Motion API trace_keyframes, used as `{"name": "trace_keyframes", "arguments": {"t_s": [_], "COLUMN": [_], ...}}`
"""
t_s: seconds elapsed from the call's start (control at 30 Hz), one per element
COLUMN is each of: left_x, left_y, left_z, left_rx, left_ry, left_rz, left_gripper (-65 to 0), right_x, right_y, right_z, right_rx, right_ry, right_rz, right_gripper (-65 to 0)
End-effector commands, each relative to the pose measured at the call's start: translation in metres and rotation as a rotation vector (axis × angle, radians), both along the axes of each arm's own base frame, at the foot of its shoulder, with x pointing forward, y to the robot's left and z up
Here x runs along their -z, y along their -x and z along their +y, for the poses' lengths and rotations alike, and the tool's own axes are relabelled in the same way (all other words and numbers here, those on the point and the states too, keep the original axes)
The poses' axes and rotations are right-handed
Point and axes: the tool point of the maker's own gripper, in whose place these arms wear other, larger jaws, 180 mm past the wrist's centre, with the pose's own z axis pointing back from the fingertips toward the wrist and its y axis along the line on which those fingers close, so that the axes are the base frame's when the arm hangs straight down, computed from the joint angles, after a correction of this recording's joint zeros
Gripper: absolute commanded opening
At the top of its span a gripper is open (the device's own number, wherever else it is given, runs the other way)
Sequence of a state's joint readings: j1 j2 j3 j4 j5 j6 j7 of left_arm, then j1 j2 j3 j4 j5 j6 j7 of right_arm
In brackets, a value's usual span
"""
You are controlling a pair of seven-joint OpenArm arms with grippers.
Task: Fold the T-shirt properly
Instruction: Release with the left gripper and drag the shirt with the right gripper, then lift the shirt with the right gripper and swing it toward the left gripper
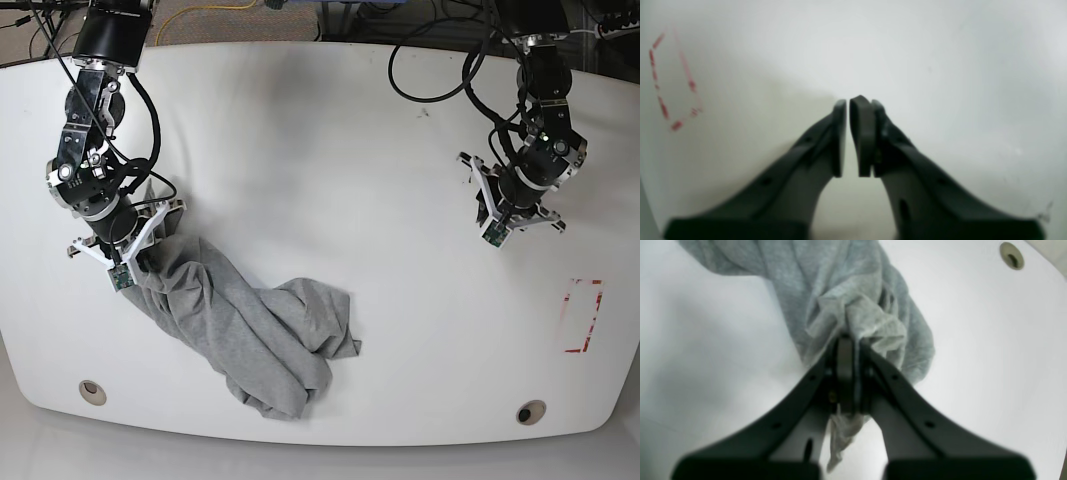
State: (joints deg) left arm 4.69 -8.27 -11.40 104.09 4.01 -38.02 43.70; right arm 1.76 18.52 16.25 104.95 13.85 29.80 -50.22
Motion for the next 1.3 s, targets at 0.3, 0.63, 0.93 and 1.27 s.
{"name": "trace_keyframes", "arguments": {"t_s": [0.3,0.63,0.93,1.27], "left_x": [-0.037,-0.020,-0.006,0.014], "left_y": [-0.034,-0.058,-0.083,-0.102], "left_z": [-0.021,-0.061,-0.099,-0.150], "left_rx": [0.031,0.094,0.108,0.136], "left_ry": [0.051,0.123,0.259,0.444], "left_rz": [-0.124,-0.072,-0.045,-0.009], "left_gripper": [-35.3,-35.1,-35.1,-35.1], "right_x": [-0.021,-0.027,-0.031,-0.040], "right_y": [-0.009,-0.014,-0.014,-0.008], "right_z": [-0.002,-0.001,0.002,0.017], "right_rx": [-0.004,-0.006,-0.013,-0.060], "right_ry": [0.006,0.002,0.005,0.014], "right_rz": [-0.065,-0.083,-0.095,-0.121], "right_gripper": [-62.1,-62.1,-62.1,-62.1]}}
